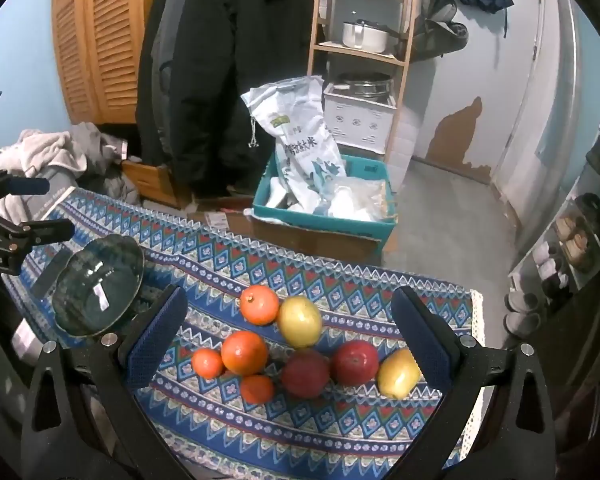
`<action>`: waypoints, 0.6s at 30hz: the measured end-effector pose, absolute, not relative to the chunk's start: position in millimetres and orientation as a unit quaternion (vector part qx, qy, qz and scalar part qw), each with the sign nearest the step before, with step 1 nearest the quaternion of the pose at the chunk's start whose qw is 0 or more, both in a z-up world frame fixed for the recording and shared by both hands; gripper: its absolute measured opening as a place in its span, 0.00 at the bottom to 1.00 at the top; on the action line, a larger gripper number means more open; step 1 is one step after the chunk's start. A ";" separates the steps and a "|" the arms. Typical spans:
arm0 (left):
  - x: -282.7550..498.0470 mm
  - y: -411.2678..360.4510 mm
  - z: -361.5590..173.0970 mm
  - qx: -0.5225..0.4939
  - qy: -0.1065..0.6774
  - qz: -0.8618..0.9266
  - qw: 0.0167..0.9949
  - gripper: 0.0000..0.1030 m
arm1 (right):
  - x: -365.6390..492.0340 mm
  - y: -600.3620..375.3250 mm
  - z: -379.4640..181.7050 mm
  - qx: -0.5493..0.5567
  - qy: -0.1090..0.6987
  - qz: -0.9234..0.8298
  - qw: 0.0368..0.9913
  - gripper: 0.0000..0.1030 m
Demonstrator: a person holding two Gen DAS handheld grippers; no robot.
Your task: Organize fruits
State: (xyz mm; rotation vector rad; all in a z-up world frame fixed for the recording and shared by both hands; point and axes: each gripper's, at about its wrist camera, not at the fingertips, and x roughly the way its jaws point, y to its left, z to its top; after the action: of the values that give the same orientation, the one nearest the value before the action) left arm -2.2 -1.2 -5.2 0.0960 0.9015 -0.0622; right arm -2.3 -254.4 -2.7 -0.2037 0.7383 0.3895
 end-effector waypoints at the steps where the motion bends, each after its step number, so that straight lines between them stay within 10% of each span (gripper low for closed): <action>1: -2.1 -1.8 -5.0 0.047 0.436 -0.029 0.898 0.99 | 4.2 -251.8 -1.0 -0.100 0.362 0.186 0.908 0.98; 18: -0.7 -7.5 -12.1 0.047 0.444 -0.036 0.894 0.99 | 4.8 -256.2 -0.9 -0.094 0.366 0.185 0.907 0.98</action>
State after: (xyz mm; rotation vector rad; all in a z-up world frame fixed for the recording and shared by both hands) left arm -0.7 -7.5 -12.1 0.0968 0.9198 -0.0750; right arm 4.8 -256.2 -0.9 -0.1948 0.7558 0.3815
